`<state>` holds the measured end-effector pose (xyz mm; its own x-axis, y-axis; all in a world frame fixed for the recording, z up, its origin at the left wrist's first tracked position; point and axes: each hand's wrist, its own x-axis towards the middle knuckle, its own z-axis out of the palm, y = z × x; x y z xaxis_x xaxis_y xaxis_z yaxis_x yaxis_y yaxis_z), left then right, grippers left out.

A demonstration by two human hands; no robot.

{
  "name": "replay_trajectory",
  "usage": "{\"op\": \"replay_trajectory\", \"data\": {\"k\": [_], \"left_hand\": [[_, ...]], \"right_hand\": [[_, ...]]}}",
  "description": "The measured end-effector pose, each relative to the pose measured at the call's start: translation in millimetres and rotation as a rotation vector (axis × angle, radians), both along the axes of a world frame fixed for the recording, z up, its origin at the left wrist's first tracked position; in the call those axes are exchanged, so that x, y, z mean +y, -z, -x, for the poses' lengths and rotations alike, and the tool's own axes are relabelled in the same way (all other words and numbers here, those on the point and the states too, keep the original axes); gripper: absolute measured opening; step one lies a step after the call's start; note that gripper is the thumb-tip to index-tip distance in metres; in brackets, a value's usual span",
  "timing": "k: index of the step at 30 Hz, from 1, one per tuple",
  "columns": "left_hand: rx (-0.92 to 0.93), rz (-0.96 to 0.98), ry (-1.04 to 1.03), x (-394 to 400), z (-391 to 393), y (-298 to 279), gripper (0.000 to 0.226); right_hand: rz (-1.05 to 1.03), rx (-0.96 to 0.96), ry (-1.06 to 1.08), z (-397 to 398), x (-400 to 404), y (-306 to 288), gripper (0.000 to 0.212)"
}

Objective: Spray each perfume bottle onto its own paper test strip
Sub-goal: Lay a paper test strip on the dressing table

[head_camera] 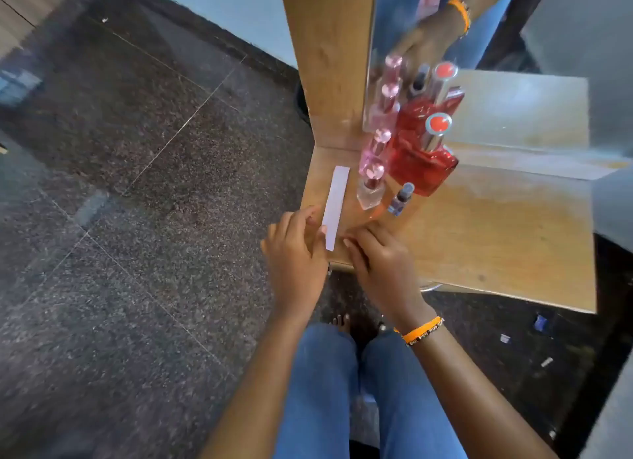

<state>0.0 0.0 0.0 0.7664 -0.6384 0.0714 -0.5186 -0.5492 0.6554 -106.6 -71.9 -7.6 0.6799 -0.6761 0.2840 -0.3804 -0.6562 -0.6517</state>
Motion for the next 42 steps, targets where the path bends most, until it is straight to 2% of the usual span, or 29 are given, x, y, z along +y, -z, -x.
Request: {"op": "replay_trajectory", "data": {"k": [6,12,14,16,20,27,29,35,38,42], "left_hand": [[-0.077,0.060,0.011,4.3,0.8,27.0,0.029],[-0.023,0.101,0.037,3.7,-1.4,28.7,0.031],[-0.001,0.120,0.033,4.7,-0.8,27.7,0.031],[-0.003,0.131,0.024,4.9,0.6,28.9,0.030],[-0.005,0.133,0.021,6.3,1.7,31.3,0.030],[-0.020,0.103,0.028,4.5,-1.2,32.2,0.031],[-0.016,0.105,0.030,4.4,-1.3,31.9,0.031],[-0.029,0.090,0.031,5.7,0.1,30.2,0.026],[-0.036,0.075,0.028,5.7,0.2,30.3,0.022],[-0.050,0.100,0.037,7.0,2.5,28.5,0.028]], "right_hand": [[0.058,-0.075,0.049,-3.8,-4.5,19.5,0.006],[0.022,-0.105,0.094,-9.0,-6.0,21.0,0.005],[0.027,-0.036,0.115,-13.9,-6.8,16.5,0.013],[0.091,0.089,0.135,-21.7,-9.8,14.4,0.029],[0.151,0.313,0.089,-37.1,-18.4,11.3,0.050],[0.148,0.466,0.084,-45.3,-22.7,9.2,0.039],[0.145,0.431,0.101,-44.3,-20.8,10.9,0.041],[-0.006,0.030,0.162,-45.5,-7.1,14.4,0.029],[-0.033,-0.089,0.170,-49.5,-0.7,13.0,0.029],[-0.099,-0.240,0.223,-50.8,8.8,7.4,0.026]]}}
